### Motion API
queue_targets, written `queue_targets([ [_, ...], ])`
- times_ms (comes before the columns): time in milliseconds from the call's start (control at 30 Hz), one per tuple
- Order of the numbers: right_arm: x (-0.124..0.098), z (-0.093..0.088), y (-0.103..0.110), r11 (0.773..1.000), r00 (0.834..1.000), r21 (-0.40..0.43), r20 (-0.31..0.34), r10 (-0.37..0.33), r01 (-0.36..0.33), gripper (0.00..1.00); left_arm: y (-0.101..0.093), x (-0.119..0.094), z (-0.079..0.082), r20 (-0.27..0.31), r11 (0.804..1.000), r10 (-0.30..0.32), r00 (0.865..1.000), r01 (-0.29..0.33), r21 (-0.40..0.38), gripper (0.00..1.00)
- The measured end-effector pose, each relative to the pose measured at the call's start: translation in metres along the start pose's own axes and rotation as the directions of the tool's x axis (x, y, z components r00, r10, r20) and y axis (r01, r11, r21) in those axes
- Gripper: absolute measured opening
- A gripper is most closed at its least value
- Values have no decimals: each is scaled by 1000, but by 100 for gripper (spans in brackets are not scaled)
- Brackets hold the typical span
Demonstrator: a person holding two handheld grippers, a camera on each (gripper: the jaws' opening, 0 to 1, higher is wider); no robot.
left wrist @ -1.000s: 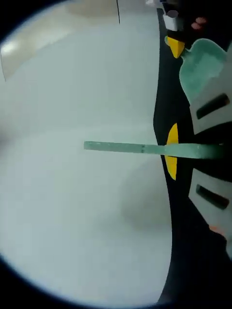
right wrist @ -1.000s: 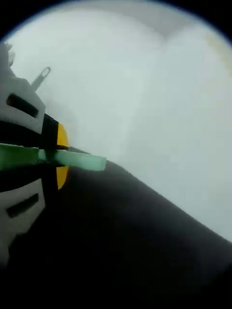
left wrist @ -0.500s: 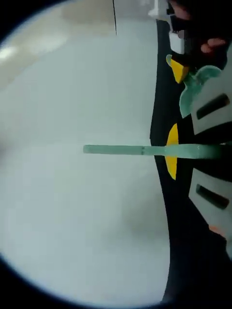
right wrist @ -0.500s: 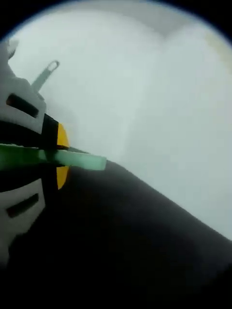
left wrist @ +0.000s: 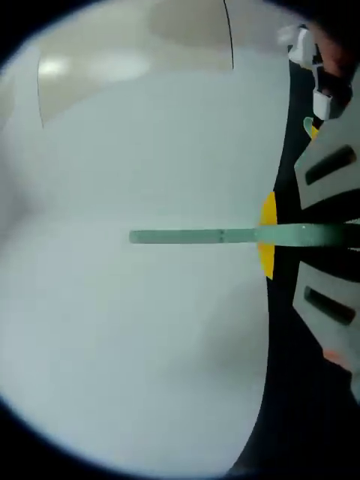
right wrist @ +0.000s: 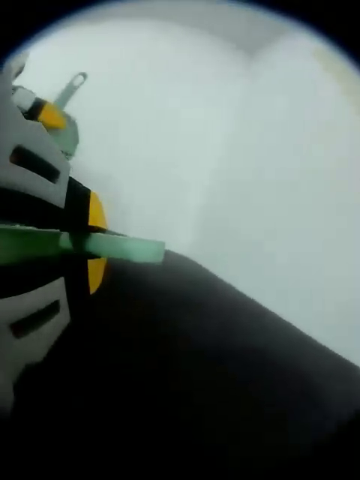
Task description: Pick up the broom and sweep the trash on the tabletop into the dustpan.
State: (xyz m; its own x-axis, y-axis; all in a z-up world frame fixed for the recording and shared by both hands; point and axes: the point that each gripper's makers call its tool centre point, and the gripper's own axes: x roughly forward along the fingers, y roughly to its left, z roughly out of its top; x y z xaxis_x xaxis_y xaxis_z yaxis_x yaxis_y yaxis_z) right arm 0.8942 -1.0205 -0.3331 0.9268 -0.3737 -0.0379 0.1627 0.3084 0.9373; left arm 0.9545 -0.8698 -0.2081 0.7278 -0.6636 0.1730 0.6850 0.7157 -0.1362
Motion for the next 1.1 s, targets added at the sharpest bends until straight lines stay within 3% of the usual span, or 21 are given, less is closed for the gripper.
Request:
queue_targets([
  [133, 4, 0, 0, 996, 1000, 91, -28, 12, -9, 12, 16, -25, 13, -17, 1000, 10, 1000, -10, 22, 0],
  [233, 4, -3, 1, 990, 998, 142, -64, 16, -7, 12, 23, -52, 16, -56, 998, -22, 998, 25, 53, 0],
  [267, 5, -4, 1, 989, 997, 147, -72, 17, -6, 12, 23, -62, 14, -80, 997, -51, 995, 55, 48, 0],
  [333, 8, -1, 0, 985, 996, 170, -83, 20, -6, 12, 30, -87, 21, -65, 997, -71, 995, 71, -13, 0],
  [400, 6, -8, 4, 980, 993, 197, -111, 31, -9, 12, 41, -103, 27, -65, 997, -71, 995, 70, -20, 0],
  [500, 5, -17, 8, 978, 988, 206, -148, 43, -12, 12, 49, -130, 40, -69, 987, -101, 992, 108, 116, 0],
  [633, 3, -27, 21, 984, 980, 172, -186, 72, -39, 12, 75, -172, 51, -50, 989, -72, 996, 78, 124, 0],
  [767, 3, -35, 32, 985, 974, 162, -206, 88, -55, 12, 118, -219, 55, -28, 994, 40, 999, -37, 105, 0],
  [900, 7, -51, 49, 986, 963, 146, -241, 119, -85, 12, 150, -269, 56, -6, 981, 139, 990, -137, 140, 0],
  [1000, 2, -64, 64, 983, 954, 150, -264, 144, -107, 12, 173, -305, 57, 5, 958, 229, 973, -226, 177, 0],
  [1100, -5, -78, 77, 981, 943, 146, -287, 167, -129, 12, 196, -336, 59, 40, 919, 327, 944, -328, 220, 0],
])
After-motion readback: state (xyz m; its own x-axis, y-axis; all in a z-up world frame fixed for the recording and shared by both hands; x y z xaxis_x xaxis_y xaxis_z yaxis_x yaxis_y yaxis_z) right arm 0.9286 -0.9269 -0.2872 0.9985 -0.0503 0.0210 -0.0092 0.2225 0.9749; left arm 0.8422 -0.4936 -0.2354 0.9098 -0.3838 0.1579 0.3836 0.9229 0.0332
